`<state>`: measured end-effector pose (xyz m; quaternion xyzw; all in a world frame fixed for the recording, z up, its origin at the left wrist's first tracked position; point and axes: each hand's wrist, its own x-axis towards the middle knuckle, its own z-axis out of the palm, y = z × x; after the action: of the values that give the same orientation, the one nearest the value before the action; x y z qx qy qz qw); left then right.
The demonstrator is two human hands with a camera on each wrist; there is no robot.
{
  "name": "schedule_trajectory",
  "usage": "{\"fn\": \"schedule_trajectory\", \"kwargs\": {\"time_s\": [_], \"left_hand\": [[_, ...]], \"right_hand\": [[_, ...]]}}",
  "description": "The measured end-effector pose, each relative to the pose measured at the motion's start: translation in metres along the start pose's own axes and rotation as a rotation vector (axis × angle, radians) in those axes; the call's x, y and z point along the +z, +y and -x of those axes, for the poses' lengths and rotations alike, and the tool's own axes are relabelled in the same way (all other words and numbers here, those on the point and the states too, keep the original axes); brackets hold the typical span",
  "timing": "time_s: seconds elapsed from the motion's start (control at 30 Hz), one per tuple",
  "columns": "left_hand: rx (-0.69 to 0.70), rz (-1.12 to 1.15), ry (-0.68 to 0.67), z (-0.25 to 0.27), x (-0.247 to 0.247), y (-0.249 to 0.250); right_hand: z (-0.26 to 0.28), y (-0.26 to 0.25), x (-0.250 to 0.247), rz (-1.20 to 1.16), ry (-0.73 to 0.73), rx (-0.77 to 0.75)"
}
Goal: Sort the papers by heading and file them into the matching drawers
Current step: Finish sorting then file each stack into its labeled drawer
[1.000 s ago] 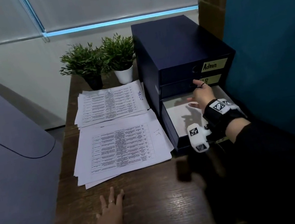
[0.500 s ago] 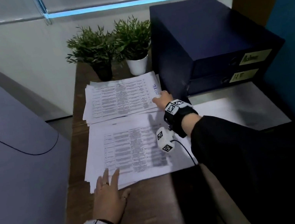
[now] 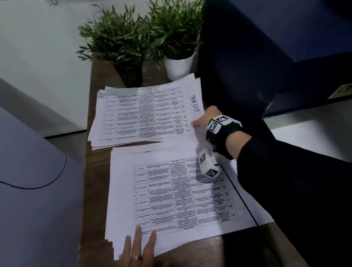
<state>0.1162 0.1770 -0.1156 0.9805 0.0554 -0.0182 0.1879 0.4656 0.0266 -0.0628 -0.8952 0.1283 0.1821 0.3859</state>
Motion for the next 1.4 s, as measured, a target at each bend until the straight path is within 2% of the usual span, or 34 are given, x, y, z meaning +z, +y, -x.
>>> {"fn": "schedule_trajectory", "kwargs": {"time_s": [0.1, 0.27, 0.43, 0.47, 0.5, 0.53, 0.57, 0.67, 0.7, 0.77, 0.8, 0.87, 0.93, 1.07, 1.17, 1.3, 1.4], "left_hand": [[-0.011, -0.045, 0.047, -0.003, 0.004, -0.001], [-0.034, -0.135, 0.004, -0.008, 0.000, 0.002], [-0.137, -0.115, -0.234, -0.001, -0.021, 0.008], [-0.150, -0.036, -0.247, 0.000, -0.030, 0.015], [-0.216, 0.060, -0.173, 0.001, -0.036, 0.019], [-0.295, 0.240, -0.105, 0.005, -0.051, 0.025], [-0.356, 0.515, -0.083, 0.006, -0.070, 0.033], [-0.471, 1.103, 0.257, 0.007, -0.117, 0.035], [-0.482, 1.313, 0.297, 0.008, -0.132, 0.032], [-0.402, 1.757, 0.220, 0.016, -0.158, 0.027], [-0.372, 1.857, 0.142, 0.021, -0.168, 0.026], [-0.308, 1.836, -0.041, 0.032, -0.180, 0.034], [-0.253, 1.677, -0.109, 0.045, -0.177, 0.046], [-0.171, 1.399, 0.001, 0.068, -0.159, 0.082], [-0.141, 1.201, 0.204, 0.078, -0.154, 0.111], [-0.204, 1.229, 0.301, 0.090, -0.136, 0.120], [-0.192, 1.210, 0.283, 0.100, -0.110, 0.115]], "right_hand": [[0.001, 0.001, -0.003, -0.102, 0.004, -0.050], [0.018, -0.020, -0.011, -0.265, 0.019, -0.167], [0.072, -0.039, -0.034, -0.446, 0.037, -0.311], [0.088, -0.037, -0.041, -0.495, 0.027, -0.332], [0.108, -0.033, -0.049, -0.548, 0.004, -0.349], [0.128, -0.025, -0.057, -0.599, -0.024, -0.361], [0.151, -0.015, -0.067, -0.642, -0.058, -0.376], [0.215, 0.025, -0.103, -0.705, -0.177, -0.437], [0.232, 0.042, -0.115, -0.721, -0.216, -0.453], [0.259, 0.076, -0.135, -0.754, -0.273, -0.477], [0.271, 0.093, -0.144, -0.756, -0.288, -0.486], [0.290, 0.123, -0.159, -0.725, -0.299, -0.504], [0.305, 0.149, -0.172, -0.732, -0.308, -0.480], [0.326, 0.181, -0.180, -0.687, -0.365, -0.458], [0.340, 0.185, -0.179, -0.726, -0.319, -0.491], [0.346, 0.205, -0.172, -0.778, -0.200, -0.509], [0.340, 0.230, -0.156, -0.631, -0.194, -0.422]]}}
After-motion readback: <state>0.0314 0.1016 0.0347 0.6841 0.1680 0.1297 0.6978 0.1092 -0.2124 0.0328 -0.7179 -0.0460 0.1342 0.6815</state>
